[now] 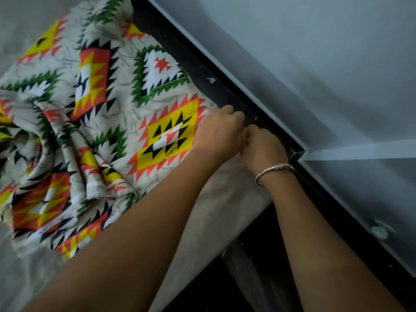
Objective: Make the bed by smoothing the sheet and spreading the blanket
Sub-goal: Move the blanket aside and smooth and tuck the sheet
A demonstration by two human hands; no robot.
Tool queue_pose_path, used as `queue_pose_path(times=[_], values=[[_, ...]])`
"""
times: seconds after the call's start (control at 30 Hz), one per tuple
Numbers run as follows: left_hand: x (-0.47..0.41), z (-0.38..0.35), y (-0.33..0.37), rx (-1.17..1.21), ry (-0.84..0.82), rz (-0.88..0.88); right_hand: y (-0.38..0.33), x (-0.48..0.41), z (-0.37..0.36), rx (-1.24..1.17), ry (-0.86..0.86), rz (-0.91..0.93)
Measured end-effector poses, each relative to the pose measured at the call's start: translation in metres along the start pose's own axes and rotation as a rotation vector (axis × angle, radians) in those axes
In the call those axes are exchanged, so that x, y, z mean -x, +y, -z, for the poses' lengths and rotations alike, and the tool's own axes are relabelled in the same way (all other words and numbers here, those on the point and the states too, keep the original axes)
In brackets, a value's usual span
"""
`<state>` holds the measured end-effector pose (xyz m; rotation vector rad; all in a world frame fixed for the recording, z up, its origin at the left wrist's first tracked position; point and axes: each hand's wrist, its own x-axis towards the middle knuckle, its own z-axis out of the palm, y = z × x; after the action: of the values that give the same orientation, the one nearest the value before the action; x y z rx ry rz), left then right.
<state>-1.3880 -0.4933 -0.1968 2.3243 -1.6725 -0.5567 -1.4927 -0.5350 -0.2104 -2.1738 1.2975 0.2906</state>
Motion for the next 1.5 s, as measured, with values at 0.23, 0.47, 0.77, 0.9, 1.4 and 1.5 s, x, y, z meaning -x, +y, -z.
queue_pose_path(times=[0.23,0.47,0.77,0.9,1.4,1.5], values=[[0.01,0.029,-0.081,-0.042,-0.059,0.467,-0.085,-0.024,-0.017,0.108,-0.065,0.087],[0.029,0.022,-0.115,0.012,-0.122,0.374,-0.123,-0.03,-0.038,0.331,-0.068,0.021],[0.077,0.027,-0.117,0.109,-0.251,0.293,-0.147,-0.018,-0.032,0.384,-0.333,0.007],[0.086,0.033,-0.12,0.176,-0.237,0.363,-0.153,-0.025,-0.035,0.485,-0.504,-0.024],[0.081,0.025,-0.107,0.259,-0.546,0.549,-0.144,-0.057,-0.027,0.502,-0.785,-0.024],[0.063,0.03,-0.103,0.302,-0.641,0.649,-0.14,-0.068,-0.02,0.452,-0.868,0.021]])
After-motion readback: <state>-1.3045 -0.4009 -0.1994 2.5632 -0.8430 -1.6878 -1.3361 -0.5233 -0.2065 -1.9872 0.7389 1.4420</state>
